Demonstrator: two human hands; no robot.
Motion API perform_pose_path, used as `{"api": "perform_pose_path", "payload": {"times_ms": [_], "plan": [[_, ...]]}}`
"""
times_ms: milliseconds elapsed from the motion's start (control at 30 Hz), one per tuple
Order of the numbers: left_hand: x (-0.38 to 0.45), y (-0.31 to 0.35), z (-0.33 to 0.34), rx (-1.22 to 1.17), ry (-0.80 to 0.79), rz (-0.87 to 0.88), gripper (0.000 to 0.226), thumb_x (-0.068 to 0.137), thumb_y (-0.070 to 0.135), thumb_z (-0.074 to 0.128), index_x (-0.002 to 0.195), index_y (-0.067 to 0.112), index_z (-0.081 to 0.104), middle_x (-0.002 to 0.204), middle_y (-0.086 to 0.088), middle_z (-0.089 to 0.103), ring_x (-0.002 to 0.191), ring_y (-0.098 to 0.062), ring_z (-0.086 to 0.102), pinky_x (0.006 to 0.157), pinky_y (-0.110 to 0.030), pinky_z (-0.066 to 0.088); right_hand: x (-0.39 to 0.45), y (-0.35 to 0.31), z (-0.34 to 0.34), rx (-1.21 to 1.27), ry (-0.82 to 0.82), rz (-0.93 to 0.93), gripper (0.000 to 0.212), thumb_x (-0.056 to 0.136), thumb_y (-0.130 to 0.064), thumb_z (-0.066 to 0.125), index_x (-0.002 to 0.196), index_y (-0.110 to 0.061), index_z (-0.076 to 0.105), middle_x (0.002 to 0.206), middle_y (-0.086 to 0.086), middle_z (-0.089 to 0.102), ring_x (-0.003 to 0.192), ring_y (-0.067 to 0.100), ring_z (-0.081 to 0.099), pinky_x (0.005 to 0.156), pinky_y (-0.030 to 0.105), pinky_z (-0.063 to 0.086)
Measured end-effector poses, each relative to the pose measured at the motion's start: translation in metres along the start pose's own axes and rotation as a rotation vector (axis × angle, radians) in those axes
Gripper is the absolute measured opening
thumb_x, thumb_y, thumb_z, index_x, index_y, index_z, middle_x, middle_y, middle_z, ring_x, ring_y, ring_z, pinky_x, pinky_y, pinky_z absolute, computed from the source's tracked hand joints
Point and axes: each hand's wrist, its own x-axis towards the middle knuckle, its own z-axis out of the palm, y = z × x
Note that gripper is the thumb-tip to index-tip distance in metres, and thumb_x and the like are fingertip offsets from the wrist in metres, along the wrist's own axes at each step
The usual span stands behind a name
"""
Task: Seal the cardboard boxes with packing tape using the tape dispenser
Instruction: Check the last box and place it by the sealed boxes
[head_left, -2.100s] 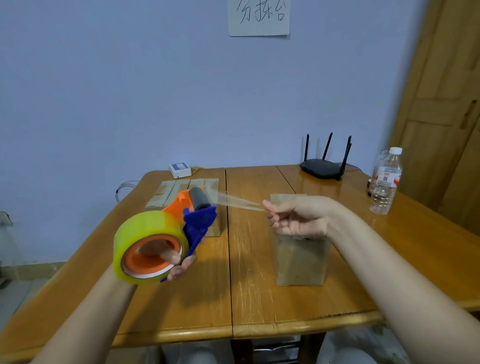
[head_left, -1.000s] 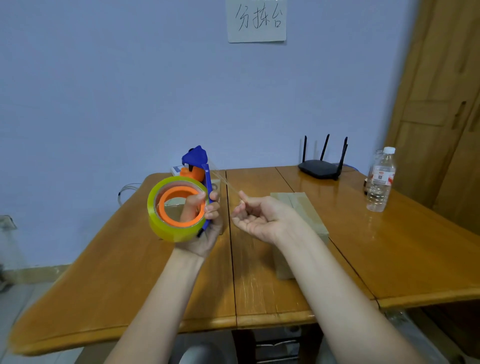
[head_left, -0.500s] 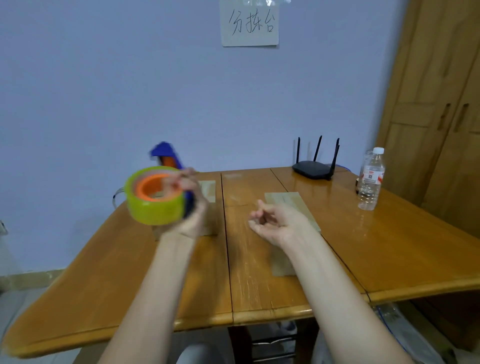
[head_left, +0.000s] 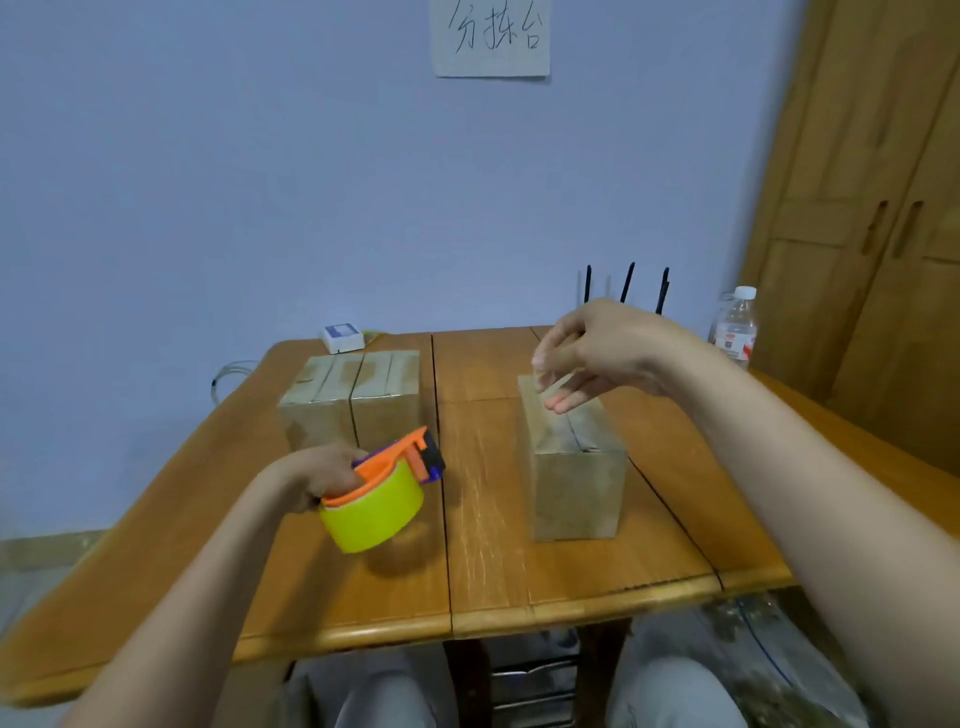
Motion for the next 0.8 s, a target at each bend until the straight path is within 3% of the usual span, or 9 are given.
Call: {"api": "perform_pose_path", "payload": {"times_ms": [67, 167, 233, 333, 400, 533, 633, 700, 800], "plan": [[-0.002, 0.005, 0.0, 0.074, -0.008, 0.012, 0.008, 0.076, 0.022, 0.077, 0.082, 0.022, 0.072, 0.082, -0.001, 0.075, 0.074, -0.017, 0.07, 0.065, -0.03, 0.056, 0.0, -0.001, -0.004, -0.051, -0.008, -0.005, 0.015, 0.095, -0.005, 0.067, 0.109, 0.001, 0.064, 0.1, 0.024, 0.073, 0.082, 0.035, 0.076, 0.071, 0.037, 0.064], [-0.002, 0.015, 0.005, 0.28, -0.022, -0.012, 0.029, 0.068, 0.02, 0.084, 0.092, 0.028, 0.071, 0.095, 0.002, 0.074, 0.089, -0.016, 0.07, 0.077, -0.03, 0.059, 0.003, 0.002, -0.006, -0.054, -0.001, -0.007, 0.027, 0.096, -0.006, 0.066, 0.122, -0.008, 0.058, 0.097, 0.013, 0.065, 0.085, 0.035, 0.075, 0.072, 0.039, 0.064], [0.002, 0.018, 0.011, 0.356, 0.001, -0.035, 0.038, 0.067, 0.022, 0.086, 0.102, 0.025, 0.07, 0.101, 0.003, 0.071, 0.096, -0.018, 0.066, 0.084, -0.031, 0.057, 0.004, 0.005, -0.006, -0.064, -0.006, -0.002, 0.033, 0.097, -0.011, 0.064, 0.128, -0.014, 0.054, 0.106, 0.007, 0.061, 0.086, 0.031, 0.075, 0.07, 0.036, 0.064], [0.008, 0.016, 0.02, 0.353, 0.086, 0.001, 0.029, 0.067, 0.023, 0.087, 0.09, 0.021, 0.07, 0.082, 0.008, 0.066, 0.085, -0.016, 0.062, 0.068, -0.023, 0.049, 0.005, 0.01, -0.005, -0.056, -0.022, 0.017, 0.038, 0.098, -0.014, 0.065, 0.133, -0.019, 0.051, 0.118, 0.005, 0.059, 0.09, 0.027, 0.072, 0.07, 0.033, 0.063], [0.007, 0.017, 0.023, 0.366, 0.123, -0.001, 0.034, 0.069, 0.022, 0.085, 0.1, 0.019, 0.07, 0.08, 0.008, 0.061, 0.08, -0.015, 0.058, 0.061, -0.019, 0.043, 0.007, 0.015, -0.003, -0.034, -0.027, 0.033, 0.038, 0.097, -0.013, 0.065, 0.133, -0.019, 0.052, 0.12, 0.005, 0.058, 0.093, 0.028, 0.071, 0.071, 0.034, 0.063], [-0.006, 0.04, 0.015, 0.49, 0.141, 0.031, 0.062, 0.08, 0.022, 0.077, 0.138, 0.022, 0.055, 0.124, -0.003, 0.063, 0.11, -0.021, 0.06, 0.081, -0.026, 0.051, 0.01, 0.024, 0.003, 0.024, -0.018, 0.032, 0.033, 0.098, -0.011, 0.062, 0.13, -0.018, 0.056, 0.119, 0.007, 0.057, 0.098, 0.028, 0.067, 0.075, 0.038, 0.064], [-0.036, 0.09, 0.02, 0.111, 0.328, 0.396, 0.072, 0.082, 0.037, 0.079, 0.145, 0.03, 0.046, 0.14, 0.002, 0.052, 0.126, -0.015, 0.051, 0.101, -0.031, 0.046, 0.016, 0.026, 0.012, 0.147, 0.008, 0.031, 0.031, 0.098, -0.006, 0.06, 0.128, -0.013, 0.058, 0.118, 0.013, 0.058, 0.089, 0.026, 0.065, 0.077, 0.042, 0.063], [-0.058, 0.128, 0.033, -0.184, 0.383, 0.531, 0.075, 0.08, 0.052, 0.076, 0.145, 0.04, 0.041, 0.136, 0.01, 0.047, 0.122, -0.007, 0.049, 0.097, -0.028, 0.043, 0.018, 0.025, 0.02, 0.229, 0.036, 0.033, 0.031, 0.098, -0.004, 0.057, 0.128, -0.01, 0.058, 0.12, 0.014, 0.057, 0.085, 0.025, 0.063, 0.071, 0.038, 0.063], [-0.065, 0.162, 0.054, -0.202, 0.591, 0.587, 0.071, 0.081, 0.05, 0.074, 0.144, 0.037, 0.045, 0.124, 0.011, 0.049, 0.111, -0.004, 0.05, 0.084, -0.012, 0.037, 0.017, 0.023, 0.026, 0.295, 0.062, 0.033, 0.028, 0.097, -0.002, 0.054, 0.124, -0.009, 0.061, 0.117, 0.012, 0.055, 0.086, 0.025, 0.059, 0.058, 0.028, 0.058]]}}
